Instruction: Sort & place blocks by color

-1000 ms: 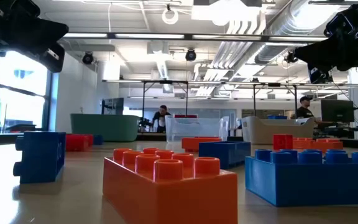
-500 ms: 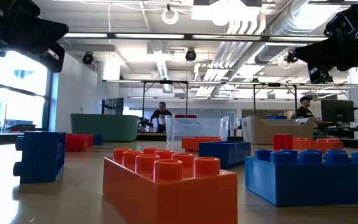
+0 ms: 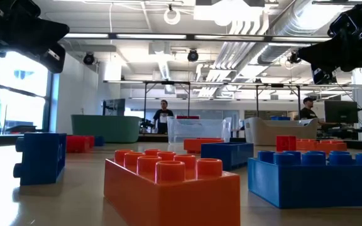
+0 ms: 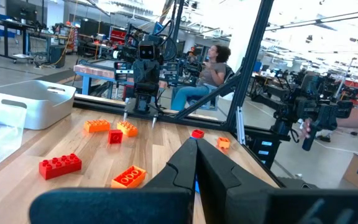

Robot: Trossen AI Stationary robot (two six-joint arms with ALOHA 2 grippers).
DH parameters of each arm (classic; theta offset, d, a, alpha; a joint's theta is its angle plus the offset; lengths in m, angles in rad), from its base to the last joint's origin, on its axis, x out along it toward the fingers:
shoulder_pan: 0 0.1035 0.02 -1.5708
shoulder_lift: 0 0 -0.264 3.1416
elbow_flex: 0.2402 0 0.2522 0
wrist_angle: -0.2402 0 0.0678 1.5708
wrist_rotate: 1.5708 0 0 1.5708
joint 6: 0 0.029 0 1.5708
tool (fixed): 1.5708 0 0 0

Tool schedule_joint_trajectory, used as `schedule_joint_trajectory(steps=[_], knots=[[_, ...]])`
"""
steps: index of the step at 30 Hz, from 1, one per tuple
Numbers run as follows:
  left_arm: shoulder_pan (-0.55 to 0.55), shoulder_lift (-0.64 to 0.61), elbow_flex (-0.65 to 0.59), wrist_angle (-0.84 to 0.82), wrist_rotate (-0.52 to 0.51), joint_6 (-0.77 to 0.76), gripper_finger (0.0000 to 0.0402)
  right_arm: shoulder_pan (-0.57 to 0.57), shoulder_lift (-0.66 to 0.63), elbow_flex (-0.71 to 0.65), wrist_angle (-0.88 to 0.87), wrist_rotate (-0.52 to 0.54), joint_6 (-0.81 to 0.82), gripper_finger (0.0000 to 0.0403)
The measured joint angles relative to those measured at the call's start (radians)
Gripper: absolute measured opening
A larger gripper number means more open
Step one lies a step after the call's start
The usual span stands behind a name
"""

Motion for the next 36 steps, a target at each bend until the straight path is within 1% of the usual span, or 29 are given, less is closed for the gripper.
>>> schedule_joint_trajectory(steps=[9, 14, 16, 25, 36], knots=[[0.000, 0.000, 0.000, 0.000, 0.000, 0.000, 0.0000, 0.000, 0.000, 0.000, 0.000, -0.002, 0.026, 0.0000], [0.000, 0.000, 0.000, 0.000, 0.000, 0.000, 0.0000, 0.000, 0.000, 0.000, 0.008, 0.053, 0.185, 0.0000], [0.000, 0.000, 0.000, 0.000, 0.000, 0.000, 0.0000, 0.000, 0.000, 0.000, 0.009, 0.057, 0.250, 0.0000], [0.000, 0.000, 0.000, 0.000, 0.000, 0.000, 0.0000, 0.000, 0.000, 0.000, 0.009, 0.057, 0.314, 0.0000], [0.000, 0.000, 0.000, 0.000, 0.000, 0.000, 0.0000, 0.000, 0.000, 0.000, 0.019, 0.061, 0.556, 0.0000]])
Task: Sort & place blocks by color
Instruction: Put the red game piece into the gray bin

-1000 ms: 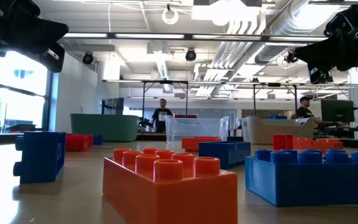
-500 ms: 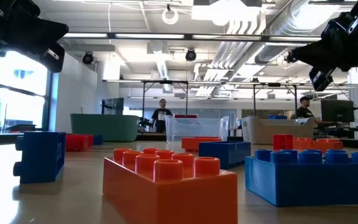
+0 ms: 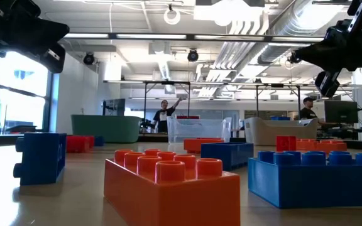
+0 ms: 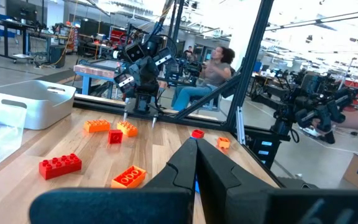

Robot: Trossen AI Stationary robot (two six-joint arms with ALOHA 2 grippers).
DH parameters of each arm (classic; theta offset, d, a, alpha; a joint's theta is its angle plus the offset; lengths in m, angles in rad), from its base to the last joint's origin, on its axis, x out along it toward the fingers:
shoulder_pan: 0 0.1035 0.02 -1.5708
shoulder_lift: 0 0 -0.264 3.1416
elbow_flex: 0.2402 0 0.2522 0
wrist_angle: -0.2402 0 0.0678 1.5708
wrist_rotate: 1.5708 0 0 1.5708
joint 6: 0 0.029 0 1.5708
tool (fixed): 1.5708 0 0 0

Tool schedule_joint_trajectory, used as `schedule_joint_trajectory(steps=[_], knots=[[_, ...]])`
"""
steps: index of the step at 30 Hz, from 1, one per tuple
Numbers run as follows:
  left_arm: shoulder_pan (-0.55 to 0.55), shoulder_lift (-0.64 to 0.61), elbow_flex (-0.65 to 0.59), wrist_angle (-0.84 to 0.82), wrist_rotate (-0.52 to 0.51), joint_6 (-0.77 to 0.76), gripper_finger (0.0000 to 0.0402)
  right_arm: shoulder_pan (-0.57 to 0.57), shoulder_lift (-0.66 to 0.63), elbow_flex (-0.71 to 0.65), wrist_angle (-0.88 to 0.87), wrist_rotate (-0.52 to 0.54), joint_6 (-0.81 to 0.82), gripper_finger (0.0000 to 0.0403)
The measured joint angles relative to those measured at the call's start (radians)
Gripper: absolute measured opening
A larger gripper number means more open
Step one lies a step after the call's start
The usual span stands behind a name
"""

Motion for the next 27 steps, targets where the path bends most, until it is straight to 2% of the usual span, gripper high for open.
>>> schedule_joint_trajectory(steps=[4, 10, 16, 22, 27], knots=[[0.000, 0.000, 0.000, 0.000, 0.000, 0.000, 0.0000, 0.000, 0.000, 0.000, 0.065, 0.049, 0.074, 0.0000], [0.000, 0.000, 0.000, 0.000, 0.000, 0.000, 0.0000, 0.000, 0.000, 0.000, 0.241, 0.162, 0.071, 0.0000], [0.000, 0.000, 0.000, 0.000, 0.000, 0.000, 0.0000, 0.000, 0.001, 0.089, 0.281, 0.258, -0.047, 0.0007], [0.000, 0.000, 0.000, 0.000, 0.000, 0.000, 0.0000, 0.000, 0.076, 0.237, 0.257, 0.310, -0.170, 0.0061], [0.000, 0.000, 0.000, 0.000, -0.012, 0.000, 0.0000, 0.000, 0.218, 0.410, 0.085, 0.339, -0.147, 0.0110]])
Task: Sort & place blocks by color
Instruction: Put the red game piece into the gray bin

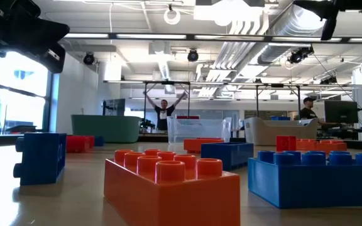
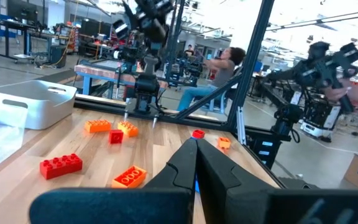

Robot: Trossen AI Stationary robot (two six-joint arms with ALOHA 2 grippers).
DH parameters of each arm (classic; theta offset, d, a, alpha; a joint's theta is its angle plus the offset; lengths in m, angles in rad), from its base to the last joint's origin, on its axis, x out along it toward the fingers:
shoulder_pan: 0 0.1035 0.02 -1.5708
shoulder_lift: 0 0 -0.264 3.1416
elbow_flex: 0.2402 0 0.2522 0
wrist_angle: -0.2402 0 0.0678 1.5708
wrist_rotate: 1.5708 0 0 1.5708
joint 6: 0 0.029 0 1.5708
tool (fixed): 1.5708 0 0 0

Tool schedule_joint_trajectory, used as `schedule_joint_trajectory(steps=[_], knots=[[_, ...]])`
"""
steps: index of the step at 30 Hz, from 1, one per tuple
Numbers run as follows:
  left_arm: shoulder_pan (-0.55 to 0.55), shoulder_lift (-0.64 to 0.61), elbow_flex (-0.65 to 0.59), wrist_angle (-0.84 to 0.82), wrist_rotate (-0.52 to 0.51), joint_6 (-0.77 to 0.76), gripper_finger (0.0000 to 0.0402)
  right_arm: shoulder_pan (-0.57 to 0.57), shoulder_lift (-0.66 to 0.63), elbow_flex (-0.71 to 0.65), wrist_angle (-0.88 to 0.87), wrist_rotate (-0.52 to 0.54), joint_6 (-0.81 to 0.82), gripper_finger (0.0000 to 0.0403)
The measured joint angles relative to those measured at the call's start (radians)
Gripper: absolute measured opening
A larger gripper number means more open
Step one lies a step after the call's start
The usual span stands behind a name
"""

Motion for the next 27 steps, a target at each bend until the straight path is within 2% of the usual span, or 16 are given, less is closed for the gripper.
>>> schedule_joint_trajectory(steps=[5, 14, 20, 27], knots=[[0.000, 0.000, 0.000, 0.000, -0.015, 0.000, 0.0000, 0.000, 0.167, 0.188, -0.241, -0.040, 0.059, 0.0130], [0.000, 0.000, 0.000, 0.001, -0.018, 0.000, 0.0000, 0.000, 0.440, 0.446, -0.657, -0.063, 0.313, 0.0134], [0.000, 0.000, 0.000, 0.002, -0.018, 0.000, 0.0000, 0.000, 0.613, 0.526, -0.849, -0.099, 0.488, 0.0134], [0.000, 0.000, 0.000, 0.002, -0.017, 0.000, 0.0000, 0.000, 0.800, 0.531, -0.972, -0.141, 0.546, 0.0134]])
